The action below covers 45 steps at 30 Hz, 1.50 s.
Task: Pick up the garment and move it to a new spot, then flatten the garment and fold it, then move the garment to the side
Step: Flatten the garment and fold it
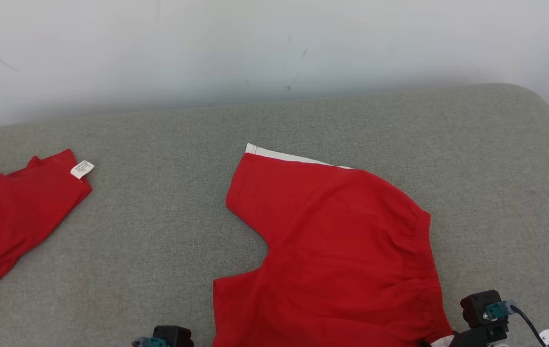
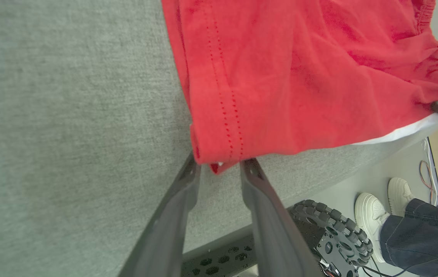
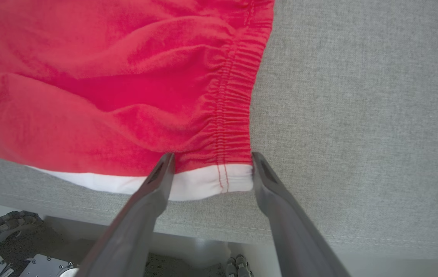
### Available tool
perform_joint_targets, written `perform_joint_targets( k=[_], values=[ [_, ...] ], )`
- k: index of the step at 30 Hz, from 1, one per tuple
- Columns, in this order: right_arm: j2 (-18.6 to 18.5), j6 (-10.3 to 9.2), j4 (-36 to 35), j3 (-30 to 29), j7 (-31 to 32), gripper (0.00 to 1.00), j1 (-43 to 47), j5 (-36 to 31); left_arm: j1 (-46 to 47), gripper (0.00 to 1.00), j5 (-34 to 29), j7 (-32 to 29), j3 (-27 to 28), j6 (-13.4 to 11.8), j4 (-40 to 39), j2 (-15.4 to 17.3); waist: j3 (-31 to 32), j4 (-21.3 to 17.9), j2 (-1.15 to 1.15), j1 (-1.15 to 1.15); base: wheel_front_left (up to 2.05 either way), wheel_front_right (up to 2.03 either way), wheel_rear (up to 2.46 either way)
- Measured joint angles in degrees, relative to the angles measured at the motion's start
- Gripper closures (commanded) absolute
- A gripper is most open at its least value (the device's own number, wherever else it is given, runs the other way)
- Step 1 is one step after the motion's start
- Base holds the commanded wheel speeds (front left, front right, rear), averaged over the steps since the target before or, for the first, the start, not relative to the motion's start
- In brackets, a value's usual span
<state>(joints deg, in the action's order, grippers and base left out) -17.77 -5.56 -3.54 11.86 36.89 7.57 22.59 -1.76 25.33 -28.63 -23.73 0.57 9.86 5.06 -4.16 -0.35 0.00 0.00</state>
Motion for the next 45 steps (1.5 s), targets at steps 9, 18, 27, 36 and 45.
perform_joint_targets(
  k=[9,18,27,36,45],
  values=[
    [0.07,-0.05,-0.54,-0.1,0.94,0.33,-0.01,0.01,0.0,1.0,0.01,0.48,-0.3,0.53,0.52,0.0,0.02,0.06,0.0,0.0,0.0,0.0,0.0],
    [-0.13,-0.07,-1.66,-0.26,1.05,1.0,0.12,0.03,-0.14,1.0,0.45,1.62,0.37,1.04,-0.03,0.33,0.51,0.25,0.0,0.0,0.0,0.0,0.0],
    [-0.62,-0.49,-1.98,-0.69,2.03,0.72,1.66,0.45,-1.17,1.0,0.62,2.02,0.29,1.46,-0.25,0.49,1.26,0.54,0.0,0.0,0.0,0.0,0.0],
    [-0.57,-0.55,-2.03,-0.62,3.26,0.0,2.83,0.59,-1.71,1.0,0.63,2.02,0.19,1.46,-0.33,0.63,1.51,0.5,0.0,0.0,0.0,0.0,0.0],
    [-0.62,-0.56,-1.96,-0.97,3.97,0.0,2.85,0.6,-1.71,1.0,0.63,2.01,0.13,1.46,-1.09,0.74,1.14,0.46,0.0,0.0,0.0,0.0,0.0]
  ],
)
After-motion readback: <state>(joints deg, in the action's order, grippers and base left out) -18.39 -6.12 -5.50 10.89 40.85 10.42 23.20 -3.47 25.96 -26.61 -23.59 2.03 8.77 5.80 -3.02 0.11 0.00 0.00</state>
